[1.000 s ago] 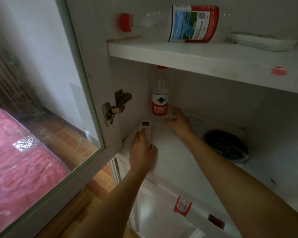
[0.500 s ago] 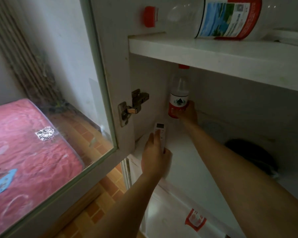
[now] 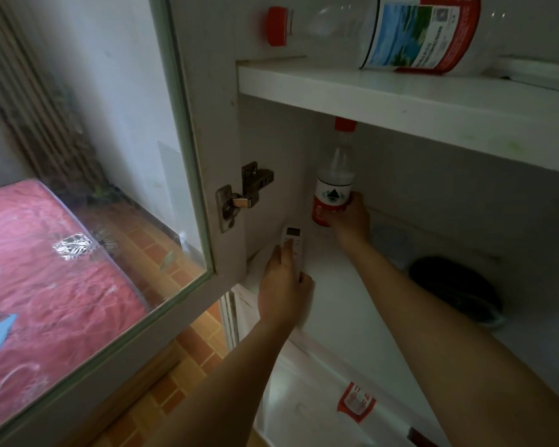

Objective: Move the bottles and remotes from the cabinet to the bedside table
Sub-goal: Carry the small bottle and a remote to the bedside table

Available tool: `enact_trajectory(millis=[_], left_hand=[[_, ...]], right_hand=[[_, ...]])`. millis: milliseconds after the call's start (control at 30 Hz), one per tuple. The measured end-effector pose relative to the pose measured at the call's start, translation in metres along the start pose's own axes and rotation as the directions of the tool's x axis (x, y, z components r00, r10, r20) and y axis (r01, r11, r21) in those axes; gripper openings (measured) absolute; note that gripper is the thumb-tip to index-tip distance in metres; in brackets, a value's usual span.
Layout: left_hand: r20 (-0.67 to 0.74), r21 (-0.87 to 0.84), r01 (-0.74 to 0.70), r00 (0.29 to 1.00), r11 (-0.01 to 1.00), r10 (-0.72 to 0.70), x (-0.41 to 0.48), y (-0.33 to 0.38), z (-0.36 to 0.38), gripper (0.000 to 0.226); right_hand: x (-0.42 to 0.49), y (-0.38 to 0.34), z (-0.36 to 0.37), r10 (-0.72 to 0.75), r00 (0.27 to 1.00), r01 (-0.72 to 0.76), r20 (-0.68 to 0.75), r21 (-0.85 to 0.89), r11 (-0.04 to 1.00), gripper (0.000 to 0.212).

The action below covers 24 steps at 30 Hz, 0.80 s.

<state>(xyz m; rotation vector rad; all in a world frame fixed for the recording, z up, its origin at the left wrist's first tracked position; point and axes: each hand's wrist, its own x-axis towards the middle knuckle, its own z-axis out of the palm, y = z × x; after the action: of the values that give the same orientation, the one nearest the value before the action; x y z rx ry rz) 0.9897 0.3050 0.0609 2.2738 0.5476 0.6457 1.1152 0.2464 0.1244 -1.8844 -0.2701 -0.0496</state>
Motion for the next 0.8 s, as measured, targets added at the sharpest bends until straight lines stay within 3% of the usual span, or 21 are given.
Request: enact_trajectory(millis=[433,800], left_hand=[[0.028,-0.095,0.048,0.999,0.994,-0.045,-0.004,-0.002,-0.006,0.064],[0.083,-0.283,0.004,0.996,0.959,0.021,-0.024,0.007,-0.017,0.064]], right_hand=[[-0.066,0.014,-0.036,-0.029,0.997,0.023,-0.072,-0.079,0.997,0.057],[-0.125,0.015,-0.061,-0.045,0.998,0.039,-0.054,-0.112,0.993,0.067]])
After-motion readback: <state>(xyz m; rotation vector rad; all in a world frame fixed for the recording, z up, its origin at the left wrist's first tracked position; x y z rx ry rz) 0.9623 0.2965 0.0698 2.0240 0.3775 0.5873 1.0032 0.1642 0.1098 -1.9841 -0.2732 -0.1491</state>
